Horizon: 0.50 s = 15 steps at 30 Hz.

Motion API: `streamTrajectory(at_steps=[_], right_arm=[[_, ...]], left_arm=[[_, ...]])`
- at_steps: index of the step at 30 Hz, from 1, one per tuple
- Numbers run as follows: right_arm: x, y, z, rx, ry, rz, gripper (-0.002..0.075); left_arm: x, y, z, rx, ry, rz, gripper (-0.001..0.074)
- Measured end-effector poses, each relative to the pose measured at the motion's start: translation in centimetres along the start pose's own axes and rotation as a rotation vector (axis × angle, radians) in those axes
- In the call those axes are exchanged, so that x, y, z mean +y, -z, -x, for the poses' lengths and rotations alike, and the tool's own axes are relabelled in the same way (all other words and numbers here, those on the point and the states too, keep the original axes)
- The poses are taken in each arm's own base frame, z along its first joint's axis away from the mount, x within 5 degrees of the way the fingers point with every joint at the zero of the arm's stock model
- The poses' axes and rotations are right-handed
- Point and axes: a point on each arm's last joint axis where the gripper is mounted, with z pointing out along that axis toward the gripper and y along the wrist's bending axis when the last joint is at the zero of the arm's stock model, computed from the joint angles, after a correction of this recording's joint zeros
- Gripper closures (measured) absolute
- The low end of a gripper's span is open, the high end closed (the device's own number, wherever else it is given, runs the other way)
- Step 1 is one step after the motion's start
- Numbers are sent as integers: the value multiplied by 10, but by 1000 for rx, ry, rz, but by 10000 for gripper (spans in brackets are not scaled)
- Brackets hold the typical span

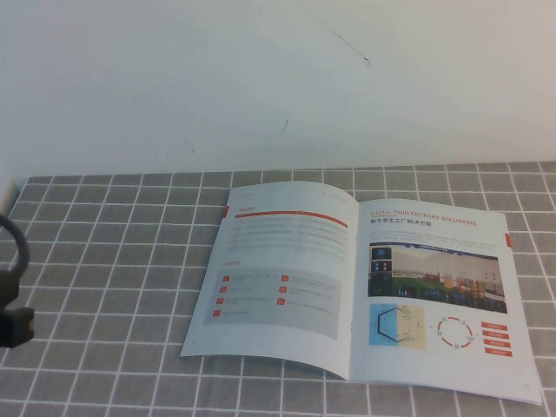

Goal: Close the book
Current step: 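Close the open booklet and leave it lying on the table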

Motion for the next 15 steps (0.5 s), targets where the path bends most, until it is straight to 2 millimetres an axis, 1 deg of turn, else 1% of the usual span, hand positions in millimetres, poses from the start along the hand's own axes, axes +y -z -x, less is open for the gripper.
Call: streamTrajectory(at_steps=[3,5,7,11,13,15], right_arm=[[-11,-1,-8,87,68,-127,727],[-14,-4,-16,163,96,-164,727],[-14,-6,-26,264,71,-176,727],[-6,-8,-47,474,-21,-131,727],[1,-6,-54,552,-89,-78,727],[11,-2,-59,631,-167,11,727]], left_arm=[[0,0,1,-3,-4,-3,738],[0,1,1,-5,-6,-3,738],[0,1,1,-5,-6,-3,738],[-1,1,1,-7,-1,-9,738],[-2,0,2,-6,9,-18,738],[-2,-1,2,-1,14,-21,738]])
